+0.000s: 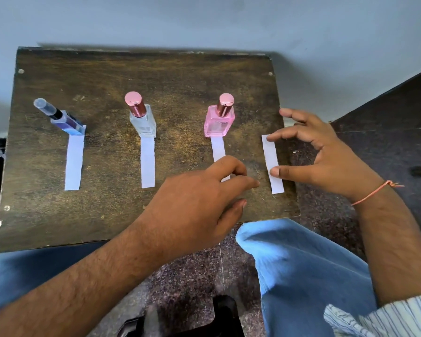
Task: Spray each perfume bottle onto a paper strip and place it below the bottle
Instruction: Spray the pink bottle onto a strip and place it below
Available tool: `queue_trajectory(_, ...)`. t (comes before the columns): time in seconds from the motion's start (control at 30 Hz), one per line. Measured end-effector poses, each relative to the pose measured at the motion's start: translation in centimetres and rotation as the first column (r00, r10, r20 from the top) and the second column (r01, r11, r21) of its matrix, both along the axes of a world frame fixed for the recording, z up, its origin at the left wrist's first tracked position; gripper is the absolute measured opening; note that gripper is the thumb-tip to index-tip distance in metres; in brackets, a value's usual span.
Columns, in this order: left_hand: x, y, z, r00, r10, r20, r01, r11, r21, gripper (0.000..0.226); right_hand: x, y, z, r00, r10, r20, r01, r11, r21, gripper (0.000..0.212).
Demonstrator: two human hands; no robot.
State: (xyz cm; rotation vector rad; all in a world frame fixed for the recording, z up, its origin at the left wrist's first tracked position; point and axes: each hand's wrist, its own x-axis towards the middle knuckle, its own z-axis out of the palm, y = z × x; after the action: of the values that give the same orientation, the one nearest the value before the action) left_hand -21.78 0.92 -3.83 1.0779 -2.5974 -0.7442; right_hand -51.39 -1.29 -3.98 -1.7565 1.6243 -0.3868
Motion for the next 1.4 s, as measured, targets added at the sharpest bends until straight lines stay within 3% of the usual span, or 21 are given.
queue_trajectory(0.37,-1.0,0.0,-0.1,1.0,-0.015,0.023,0.015,1.0,-0.001,0.037,-0.6,0.2,-0.2,0.997,0.016,-0.076,-0.012,0.999,0.049,0.066)
queue_trajectory(0.67,-0.8,-0.3,-0.1,0.999,0.029,-0.037,-0.031,0.999,-0.042,0.032,0.3,0.1,0.0,1.0,-0.007,-0.016,0.004,0.99,-0.142,0.051)
queue_trajectory(1.4,0.3,-0.9,-0.1,0.997,0.031,-0.073,-0.034,0.998,-0.051,0.033,0.5,-0.6,-0.2,0.991,0.076,-0.108,-0.084,0.994,-0.073,0.046)
